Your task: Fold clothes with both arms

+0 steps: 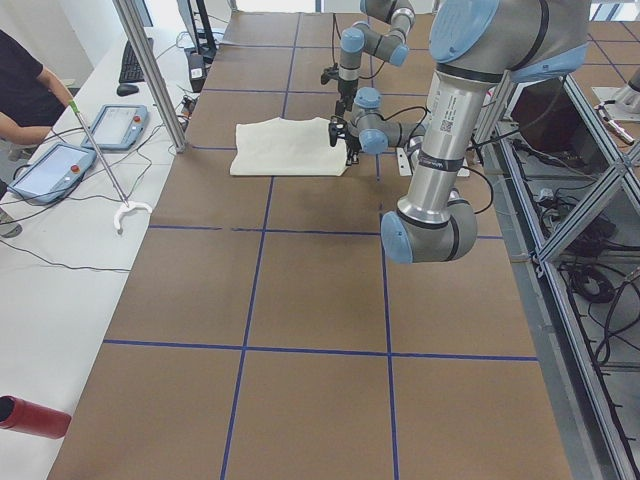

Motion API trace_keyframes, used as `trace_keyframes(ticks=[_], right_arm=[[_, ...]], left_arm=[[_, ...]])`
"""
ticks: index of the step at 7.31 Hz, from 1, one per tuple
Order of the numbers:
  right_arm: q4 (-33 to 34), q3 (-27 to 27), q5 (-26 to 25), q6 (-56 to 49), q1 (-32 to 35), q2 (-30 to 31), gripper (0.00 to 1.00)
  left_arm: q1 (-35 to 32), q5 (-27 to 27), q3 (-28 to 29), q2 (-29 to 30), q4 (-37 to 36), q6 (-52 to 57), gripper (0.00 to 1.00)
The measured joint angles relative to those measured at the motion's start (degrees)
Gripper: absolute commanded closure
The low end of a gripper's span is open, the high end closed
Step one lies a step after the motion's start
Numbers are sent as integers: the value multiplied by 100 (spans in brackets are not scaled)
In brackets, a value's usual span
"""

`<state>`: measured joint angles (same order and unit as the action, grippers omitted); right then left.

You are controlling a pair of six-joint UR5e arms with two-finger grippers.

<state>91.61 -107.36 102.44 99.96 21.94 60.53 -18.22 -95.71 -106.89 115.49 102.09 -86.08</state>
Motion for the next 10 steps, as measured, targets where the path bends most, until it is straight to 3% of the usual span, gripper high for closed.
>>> trace_keyframes(ticks=[10], right_arm=[[-363, 185, -301, 357, -381, 356, 0]], left_arm=[[10, 0, 19, 44, 4, 3, 100]])
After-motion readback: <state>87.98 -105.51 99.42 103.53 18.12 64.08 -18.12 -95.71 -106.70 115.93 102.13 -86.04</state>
